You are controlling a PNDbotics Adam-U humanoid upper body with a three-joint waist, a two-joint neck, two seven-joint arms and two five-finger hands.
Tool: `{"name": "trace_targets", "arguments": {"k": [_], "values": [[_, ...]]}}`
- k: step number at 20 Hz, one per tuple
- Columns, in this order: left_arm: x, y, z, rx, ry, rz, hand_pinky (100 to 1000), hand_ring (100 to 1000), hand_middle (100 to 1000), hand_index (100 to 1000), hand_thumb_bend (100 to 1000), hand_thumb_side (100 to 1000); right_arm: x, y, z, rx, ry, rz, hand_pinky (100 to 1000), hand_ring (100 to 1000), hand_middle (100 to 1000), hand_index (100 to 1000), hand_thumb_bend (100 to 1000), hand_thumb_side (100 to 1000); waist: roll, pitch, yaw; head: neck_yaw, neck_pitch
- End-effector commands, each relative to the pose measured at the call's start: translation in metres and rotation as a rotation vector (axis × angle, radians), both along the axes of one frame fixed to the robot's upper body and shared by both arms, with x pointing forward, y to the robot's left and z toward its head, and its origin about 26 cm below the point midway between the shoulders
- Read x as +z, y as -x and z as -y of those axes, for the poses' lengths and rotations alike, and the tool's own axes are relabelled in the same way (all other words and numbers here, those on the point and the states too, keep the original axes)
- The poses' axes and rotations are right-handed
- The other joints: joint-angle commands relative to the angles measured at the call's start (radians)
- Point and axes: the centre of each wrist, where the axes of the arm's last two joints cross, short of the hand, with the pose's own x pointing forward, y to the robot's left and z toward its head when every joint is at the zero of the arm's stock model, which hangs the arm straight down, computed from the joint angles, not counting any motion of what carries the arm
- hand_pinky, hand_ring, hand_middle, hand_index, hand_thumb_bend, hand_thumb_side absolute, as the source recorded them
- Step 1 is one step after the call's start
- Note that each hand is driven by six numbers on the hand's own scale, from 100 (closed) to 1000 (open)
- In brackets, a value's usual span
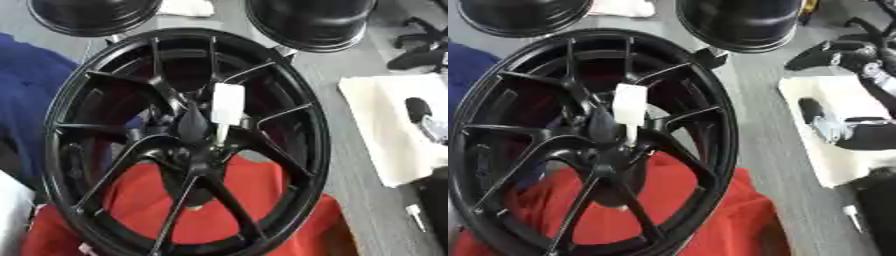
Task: Pull the pin out of the wheel hub.
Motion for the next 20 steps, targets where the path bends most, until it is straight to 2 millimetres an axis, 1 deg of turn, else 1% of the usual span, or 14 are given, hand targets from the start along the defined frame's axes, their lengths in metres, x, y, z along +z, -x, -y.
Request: {"name": "trace_targets", "arguments": {"k": [1,5,12,13,14,20], "values": [[0.006,0.002,0.000,-0.007,-0.022,0.013,616,747,626,695,100,774,0.019,-0.001,-0.005,0.031,0.127,0.006,837,806,753,827,100,236,-0.001,-0.029,0.003,-0.010,0.002],[0.006,0.002,0.001,-0.016,-0.028,0.007,616,747,626,694,100,774,0.034,-0.006,-0.014,0.066,0.193,0.012,838,812,758,831,100,236,-0.007,-0.033,0.009,-0.020,0.005],[0.004,0.002,0.001,-0.022,-0.031,-0.007,616,747,625,694,100,773,0.062,-0.014,-0.034,0.111,0.200,-0.023,844,820,769,835,100,279,-0.013,-0.047,0.010,-0.025,0.017],[0.004,0.002,0.001,-0.022,-0.030,-0.010,616,747,625,694,100,773,0.065,-0.015,-0.038,0.116,0.201,-0.035,846,824,770,836,100,212,-0.014,-0.049,0.008,-0.024,0.020],[0.004,0.003,0.001,-0.022,-0.030,-0.012,616,747,625,694,100,774,0.068,-0.016,-0.041,0.120,0.207,-0.048,847,826,775,837,100,296,-0.015,-0.053,0.007,-0.024,0.023],[0.000,0.005,-0.002,-0.003,-0.022,-0.037,616,748,625,694,100,776,0.073,-0.024,-0.064,0.159,0.218,-0.131,856,833,784,837,100,341,-0.020,-0.074,-0.005,-0.015,0.039]]}}
